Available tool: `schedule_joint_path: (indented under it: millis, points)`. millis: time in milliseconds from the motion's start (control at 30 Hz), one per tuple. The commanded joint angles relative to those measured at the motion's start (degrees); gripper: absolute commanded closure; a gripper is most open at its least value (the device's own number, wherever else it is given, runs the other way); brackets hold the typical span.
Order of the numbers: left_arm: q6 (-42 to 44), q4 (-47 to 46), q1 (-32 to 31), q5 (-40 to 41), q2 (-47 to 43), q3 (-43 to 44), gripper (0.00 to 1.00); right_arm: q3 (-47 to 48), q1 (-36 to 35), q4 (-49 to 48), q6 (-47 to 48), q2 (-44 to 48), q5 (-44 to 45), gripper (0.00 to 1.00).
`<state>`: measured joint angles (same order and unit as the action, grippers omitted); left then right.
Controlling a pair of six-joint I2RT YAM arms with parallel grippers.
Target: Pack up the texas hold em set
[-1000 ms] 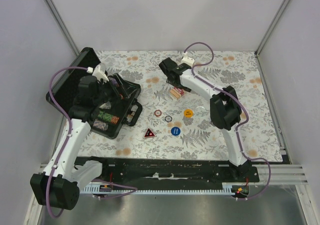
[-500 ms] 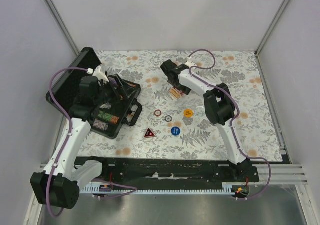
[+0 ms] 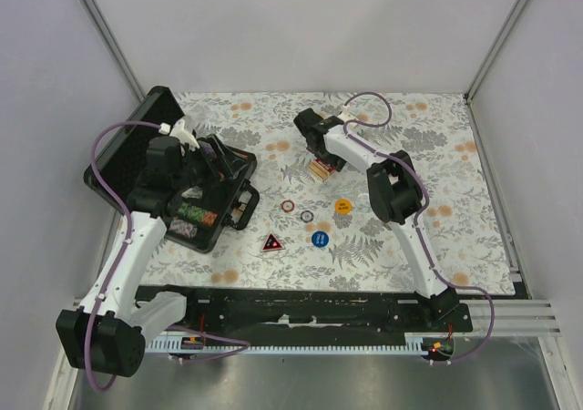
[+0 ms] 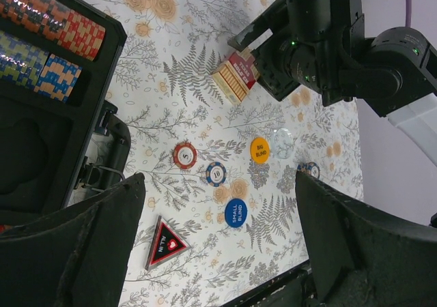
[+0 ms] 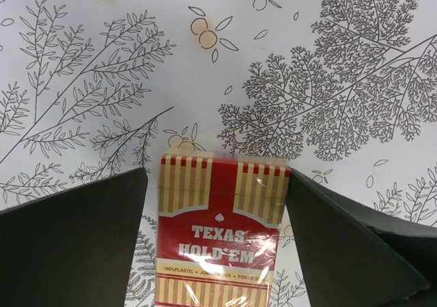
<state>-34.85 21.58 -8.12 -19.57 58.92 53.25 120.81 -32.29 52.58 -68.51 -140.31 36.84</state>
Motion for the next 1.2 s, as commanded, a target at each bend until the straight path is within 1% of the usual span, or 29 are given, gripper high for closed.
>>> schedule_joint_path:
  millis: [0,33,67,167,333,433,500,633,733,833,900,1033,1100,1167]
  points:
    - [1.81,0.3,-0.05,0.15,0.5,2.56,0.05,0.39,-0.05,0.25,-1.1,0.12,-1.51,0.18]
    - [1.72,0.21,0.03,0.15,0.85,2.56,0.05,0.13,-0.05,0.25,-0.75,0.47,-1.51,0.24]
    - [1.72,0.13,0.03,0.06,1.02,2.56,0.05,0.12,-0.05,0.16,-0.23,0.82,-1.59,0.28]
    - [1.45,-0.75,0.03,-0.81,1.99,2.21,0.05,0.21,-0.05,-0.02,1.97,2.23,-2.21,0.37]
    - [-0.56,-6.63,-0.05,-3.97,3.31,-1.65,0.06,-0.49,1.0,-1.34,4.52,7.14,-8.35,0.46]
    - [-2.5,-13.39,-1.02,-6.79,4.89,-5.52,0.07,-0.93,2.93,-1.34,5.14,10.31,-15.55,0.49]
    - [-2.24,-16.64,-3.03,-6.8,6.9,-6.58,0.07,-1.98,4.08,-1.34,4.97,12.42,-20.65,0.51]
    - [-0.84,-20.52,-9.7,-3.55,13.05,-5.45,0.09,-5.32,5.31,-1.6,3.47,15.67,-29.96,0.53]
    - [-0.92,-24.73,-14.1,-1.09,17.54,-3.34,0.09,-8.04,5.49,-2.56,2.6,18.05,-34.63,0.53]
    - [-2.49,-27.64,-15.52,0.67,21.06,-1.23,0.11,-10.5,5.49,-3.0,1.89,20.86,-38.58,0.53]
    - [-3.82,-31.49,-15.7,-0.2,22.64,-1.05,0.11,-12.96,5.57,-3.97,1.1,22.7,-40.87,0.53]
    - [-5.05,-37.83,-16.92,-0.21,24.58,-0.96,0.11,-16.22,5.4,-4.94,0.05,24.82,-42.46,0.52]
    - [-4.88,-38.98,-18.5,0.41,25.63,-0.35,0.11,-16.92,5.4,-5.2,-0.48,25.43,-43.69,0.52]
    - [-4.61,-38.03,-20.26,3.29,26.69,0.27,0.11,-17.37,5.4,-5.29,-1.18,25.96,-44.74,0.51]
